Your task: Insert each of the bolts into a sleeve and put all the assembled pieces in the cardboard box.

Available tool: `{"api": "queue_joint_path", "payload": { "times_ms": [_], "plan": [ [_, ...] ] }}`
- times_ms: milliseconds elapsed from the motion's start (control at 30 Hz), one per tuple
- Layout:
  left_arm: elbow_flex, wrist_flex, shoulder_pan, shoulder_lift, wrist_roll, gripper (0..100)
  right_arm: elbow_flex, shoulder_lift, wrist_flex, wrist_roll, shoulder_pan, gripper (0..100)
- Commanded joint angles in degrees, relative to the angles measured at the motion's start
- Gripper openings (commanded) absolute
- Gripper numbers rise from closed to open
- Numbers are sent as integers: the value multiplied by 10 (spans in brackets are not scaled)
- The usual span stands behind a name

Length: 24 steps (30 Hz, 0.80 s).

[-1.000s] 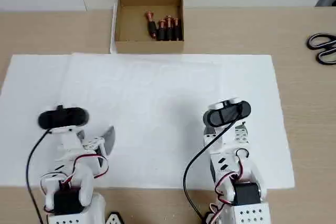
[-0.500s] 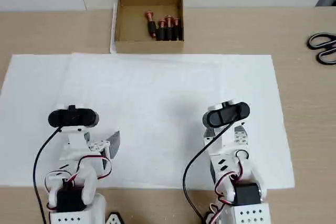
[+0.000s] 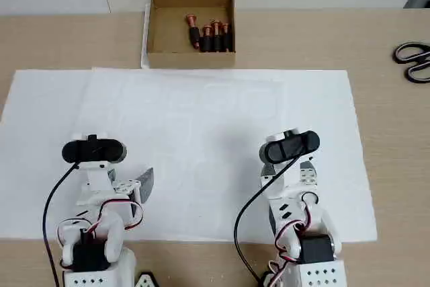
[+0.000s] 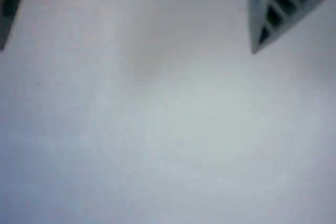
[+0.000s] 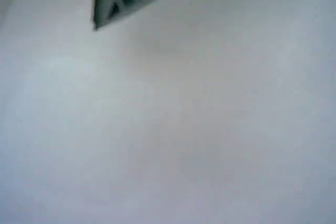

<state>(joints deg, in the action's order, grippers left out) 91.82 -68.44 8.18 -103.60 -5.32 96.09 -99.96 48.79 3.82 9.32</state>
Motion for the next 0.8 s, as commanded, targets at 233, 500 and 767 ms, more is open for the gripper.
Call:
{"api": "queue_joint_path", "payload": {
  "times_ms": [233, 500, 767],
  "plan": [
    [-1, 12, -1, -6, 1, 281, 5, -11, 1, 3, 0, 221],
    [-1, 12, -1, -6, 1, 281, 5, -11, 1, 3, 0, 221],
    [-1, 12, -1, -6, 1, 281, 5, -11, 1, 3, 0, 221]
  ]
}}
